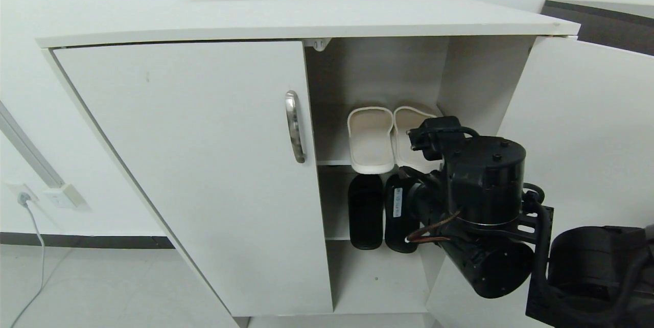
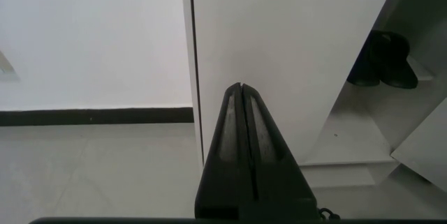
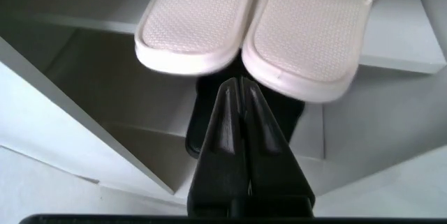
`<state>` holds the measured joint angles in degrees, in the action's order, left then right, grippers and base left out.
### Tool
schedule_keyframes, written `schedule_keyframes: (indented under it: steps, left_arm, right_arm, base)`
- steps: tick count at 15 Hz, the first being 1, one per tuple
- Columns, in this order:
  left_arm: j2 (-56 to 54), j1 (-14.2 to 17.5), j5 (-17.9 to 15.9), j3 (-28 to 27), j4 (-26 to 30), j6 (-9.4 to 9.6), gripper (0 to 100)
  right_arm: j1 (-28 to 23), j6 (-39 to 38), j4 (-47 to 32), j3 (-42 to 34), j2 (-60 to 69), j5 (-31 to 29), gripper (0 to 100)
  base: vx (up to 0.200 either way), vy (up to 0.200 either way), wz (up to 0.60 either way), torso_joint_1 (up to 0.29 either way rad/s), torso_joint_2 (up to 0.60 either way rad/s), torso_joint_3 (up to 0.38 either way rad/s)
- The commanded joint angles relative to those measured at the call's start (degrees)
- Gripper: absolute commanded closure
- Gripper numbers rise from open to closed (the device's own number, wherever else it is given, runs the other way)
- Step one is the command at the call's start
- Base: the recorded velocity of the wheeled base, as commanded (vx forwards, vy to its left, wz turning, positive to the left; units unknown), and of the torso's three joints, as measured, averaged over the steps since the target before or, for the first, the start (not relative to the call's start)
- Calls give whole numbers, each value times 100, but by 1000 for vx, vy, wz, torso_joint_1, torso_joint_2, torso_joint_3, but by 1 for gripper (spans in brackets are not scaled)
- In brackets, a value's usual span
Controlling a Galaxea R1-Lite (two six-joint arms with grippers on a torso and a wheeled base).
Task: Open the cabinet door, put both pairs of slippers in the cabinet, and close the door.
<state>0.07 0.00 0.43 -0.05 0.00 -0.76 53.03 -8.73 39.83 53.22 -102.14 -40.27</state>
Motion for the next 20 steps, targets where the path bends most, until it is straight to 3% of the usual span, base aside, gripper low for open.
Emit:
schedule_keyframes:
  steps: [1, 17, 20]
  left_arm:
    - [1, 0, 1, 5, 0, -4, 100]
    - [-7, 0, 10, 5, 0, -12, 100]
    - [-7, 0, 10, -4, 0, -12, 100]
  right_arm:
    - [6, 12, 95, -5, -130, -8, 100]
    - [-47, 29, 333, -286, -95, 45, 100]
    - [-65, 214, 438, -453, -95, 54, 100]
  base:
    - [-200, 0, 0, 7, 7, -7]
    - [-200, 0, 0, 2, 1, 3]
    - [0, 0, 0, 0, 0, 0]
